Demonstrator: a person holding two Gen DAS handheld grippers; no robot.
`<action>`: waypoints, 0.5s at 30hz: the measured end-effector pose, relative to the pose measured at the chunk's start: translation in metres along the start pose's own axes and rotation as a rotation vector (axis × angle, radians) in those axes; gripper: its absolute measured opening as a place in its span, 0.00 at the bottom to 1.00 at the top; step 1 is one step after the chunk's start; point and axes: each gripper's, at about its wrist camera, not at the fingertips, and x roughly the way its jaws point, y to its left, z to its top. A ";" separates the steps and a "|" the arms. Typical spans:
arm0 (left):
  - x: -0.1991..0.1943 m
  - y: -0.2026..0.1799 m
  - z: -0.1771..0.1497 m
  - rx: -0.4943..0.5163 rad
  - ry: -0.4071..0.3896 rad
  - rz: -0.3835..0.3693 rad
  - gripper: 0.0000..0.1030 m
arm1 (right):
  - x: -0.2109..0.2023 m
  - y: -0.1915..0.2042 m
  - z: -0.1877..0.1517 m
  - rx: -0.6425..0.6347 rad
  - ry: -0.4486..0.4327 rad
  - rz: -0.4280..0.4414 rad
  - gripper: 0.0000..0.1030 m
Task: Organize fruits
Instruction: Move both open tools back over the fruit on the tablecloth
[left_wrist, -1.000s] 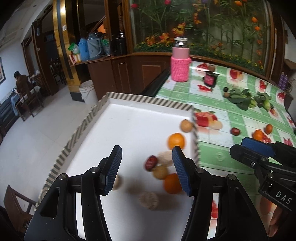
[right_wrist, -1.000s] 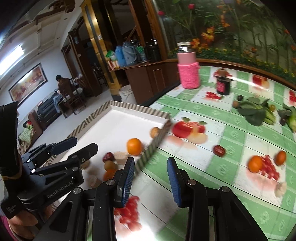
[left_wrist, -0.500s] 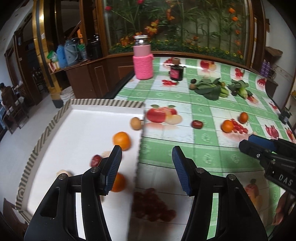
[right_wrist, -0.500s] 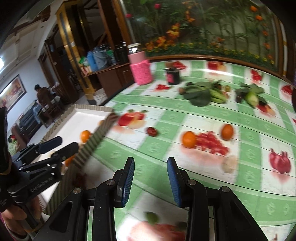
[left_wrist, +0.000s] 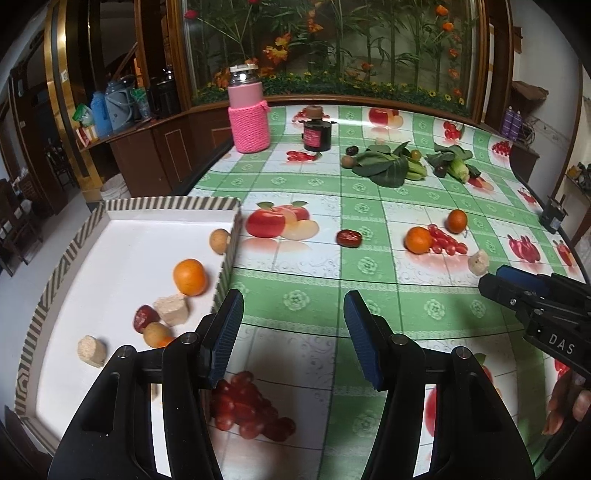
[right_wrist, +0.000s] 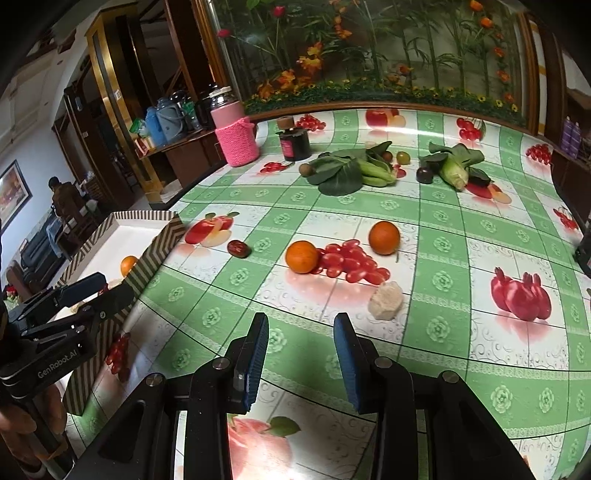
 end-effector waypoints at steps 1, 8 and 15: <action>0.001 -0.001 0.000 -0.001 0.005 -0.007 0.55 | 0.001 -0.002 0.000 0.003 0.003 -0.004 0.34; 0.008 0.001 0.003 -0.026 0.035 -0.048 0.55 | 0.008 -0.013 0.006 -0.020 0.042 -0.055 0.34; 0.018 0.004 0.016 -0.033 0.074 -0.105 0.55 | 0.032 -0.006 0.025 -0.061 0.086 0.001 0.36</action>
